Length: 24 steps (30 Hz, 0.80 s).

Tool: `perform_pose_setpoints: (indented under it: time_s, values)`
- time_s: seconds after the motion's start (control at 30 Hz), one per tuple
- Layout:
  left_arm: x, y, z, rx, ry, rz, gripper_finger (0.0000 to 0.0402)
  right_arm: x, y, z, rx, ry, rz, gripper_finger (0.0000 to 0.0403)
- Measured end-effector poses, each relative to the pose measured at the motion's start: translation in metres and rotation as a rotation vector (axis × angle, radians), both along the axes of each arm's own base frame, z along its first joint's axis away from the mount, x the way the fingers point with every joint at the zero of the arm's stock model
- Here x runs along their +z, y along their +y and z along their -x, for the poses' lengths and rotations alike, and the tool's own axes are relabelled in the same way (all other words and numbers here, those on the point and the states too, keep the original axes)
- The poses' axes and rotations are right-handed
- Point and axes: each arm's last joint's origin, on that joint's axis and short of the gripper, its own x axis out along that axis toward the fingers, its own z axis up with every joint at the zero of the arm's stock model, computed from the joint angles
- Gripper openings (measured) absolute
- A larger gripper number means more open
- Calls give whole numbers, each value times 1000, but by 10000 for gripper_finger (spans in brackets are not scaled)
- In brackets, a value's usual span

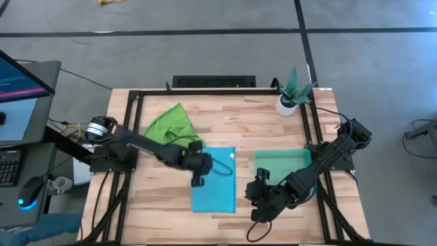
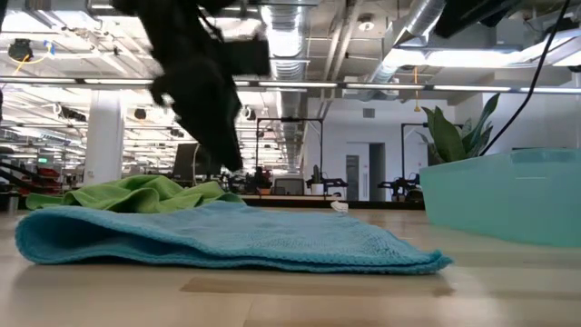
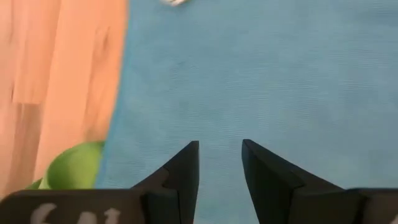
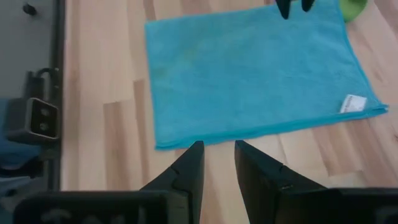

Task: Roll microfiber towels into tight, uniform cylinder then place into a basket
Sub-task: Fold the blue microfiber towel

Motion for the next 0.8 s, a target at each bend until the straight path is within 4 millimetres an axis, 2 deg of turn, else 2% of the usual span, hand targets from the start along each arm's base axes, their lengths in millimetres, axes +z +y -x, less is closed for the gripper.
perform_pose_setpoints:
  time_s: [0.2, 0.37, 0.53, 0.8]
  values:
    - [4, -63, 23, -198, -27, -78, 114, 2, 8, 2, 18, -32, -33, 111]
    - [6, -100, 43, -265, -72, -130, 114, 2, 9, 2, 23, -35, -38, 111]
    - [2, -119, 53, -303, -91, -94, 114, 3, 10, 1, 66, -49, -16, 118]
    - [-5, -124, 58, -289, -55, 14, 115, 6, 16, -1, 115, -97, -22, 175]
